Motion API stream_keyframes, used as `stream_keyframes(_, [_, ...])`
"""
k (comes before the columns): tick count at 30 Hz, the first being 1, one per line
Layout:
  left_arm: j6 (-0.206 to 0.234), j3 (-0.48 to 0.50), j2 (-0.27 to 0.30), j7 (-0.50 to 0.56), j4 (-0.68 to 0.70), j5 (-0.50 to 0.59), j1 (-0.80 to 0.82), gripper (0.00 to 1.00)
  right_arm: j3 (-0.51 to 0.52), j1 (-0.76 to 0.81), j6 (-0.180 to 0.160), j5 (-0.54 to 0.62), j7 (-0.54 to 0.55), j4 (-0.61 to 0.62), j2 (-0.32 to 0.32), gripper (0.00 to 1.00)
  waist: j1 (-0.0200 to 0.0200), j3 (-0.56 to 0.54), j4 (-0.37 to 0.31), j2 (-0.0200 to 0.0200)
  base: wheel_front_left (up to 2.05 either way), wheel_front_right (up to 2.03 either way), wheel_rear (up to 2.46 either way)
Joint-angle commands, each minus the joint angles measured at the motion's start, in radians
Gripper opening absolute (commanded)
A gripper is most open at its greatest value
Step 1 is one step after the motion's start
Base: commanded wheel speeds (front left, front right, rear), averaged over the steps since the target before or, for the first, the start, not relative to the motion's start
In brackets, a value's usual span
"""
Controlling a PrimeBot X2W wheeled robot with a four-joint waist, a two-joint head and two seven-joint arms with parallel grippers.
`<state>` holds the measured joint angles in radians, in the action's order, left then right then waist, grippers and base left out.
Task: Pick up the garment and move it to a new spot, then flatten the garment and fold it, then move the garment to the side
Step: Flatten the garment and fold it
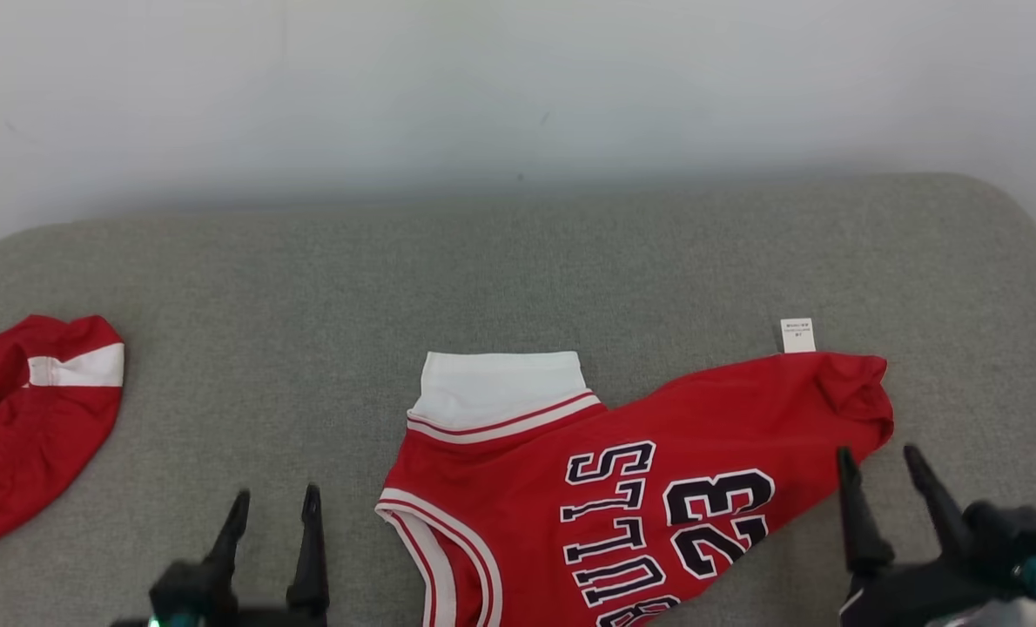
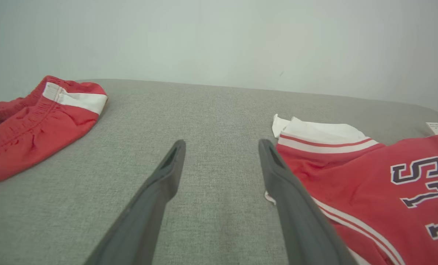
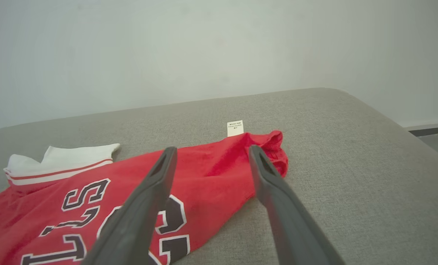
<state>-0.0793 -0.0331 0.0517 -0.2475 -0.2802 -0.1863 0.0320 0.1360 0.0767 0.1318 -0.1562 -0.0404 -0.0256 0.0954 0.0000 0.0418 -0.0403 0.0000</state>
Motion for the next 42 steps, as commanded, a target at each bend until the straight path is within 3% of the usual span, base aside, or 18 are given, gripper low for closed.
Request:
stream_keyframes(1, [-0.005, -0.007, -0.001, 0.03, -0.023, -0.016, 0.074, 1.0, 0.012, -0.039, -0.002, -0.009, 0.045, 0.024, 0.011, 1.0, 0.0, 0.039, -0.011, 0.0, 0.0, 0.0, 0.0])
stream_keyframes(7, [-0.022, -0.041, 0.013, 0.149, -0.104, -0.029, 0.292, 1.0, 0.027, -0.167, -0.002, -0.007, 0.285, 0.069, 0.066, 1.0, 0.0, 0.12, -0.04, 0.0, 0.0, 0.0, 0.0])
stream_keyframes(13, [-0.02, -0.051, 0.026, 0.302, -0.208, -0.042, 0.48, 1.0, 0.023, -0.315, -0.002, -0.03, 0.475, 0.026, 0.105, 1.0, 0.0, 0.187, -0.082, 0.0, 0.0, 0.0, 0.0])
stream_keyframes(25, [-0.037, -0.089, 0.048, 0.509, -0.329, -0.087, 0.627, 1.0, -0.053, -0.442, -0.002, -0.035, 0.516, -0.015, 0.126, 1.0, 0.0, 0.245, -0.123, 0.0, 0.0, 0.0, 0.0])
stream_keyframes(39, [-0.039, -0.194, 0.074, 0.598, -0.398, -0.029, 0.69, 0.98, -0.05, -0.481, -0.002, -0.031, 0.499, -0.04, 0.128, 1.0, 0.0, 0.293, -0.134, 0.0, 0.0, 0.0, 0.0])
stream_keyframes(40, [-0.04, -0.199, 0.074, 0.606, -0.404, -0.031, 0.691, 0.54, -0.051, -0.485, -0.002, -0.032, 0.501, -0.041, 0.13, 1.0, 0.0, 0.294, -0.134, 0.0, 0.0, 0.0, 0.0])
stream_keyframes(41, [-0.042, -0.205, 0.075, 0.615, -0.408, -0.034, 0.692, 0.32, -0.052, -0.489, -0.002, -0.029, 0.504, -0.043, 0.133, 1.0, 0.0, 0.294, -0.135, 0.0, 0.0, 0.0, 0.0])
stream_keyframes(42, [-0.043, -0.208, 0.077, 0.623, -0.411, -0.037, 0.692, 0.0, -0.052, -0.491, -0.002, -0.028, 0.509, -0.045, 0.134, 1.0, 0.0, 0.294, -0.134, 0.0, 0.0, 0.0, 0.0])
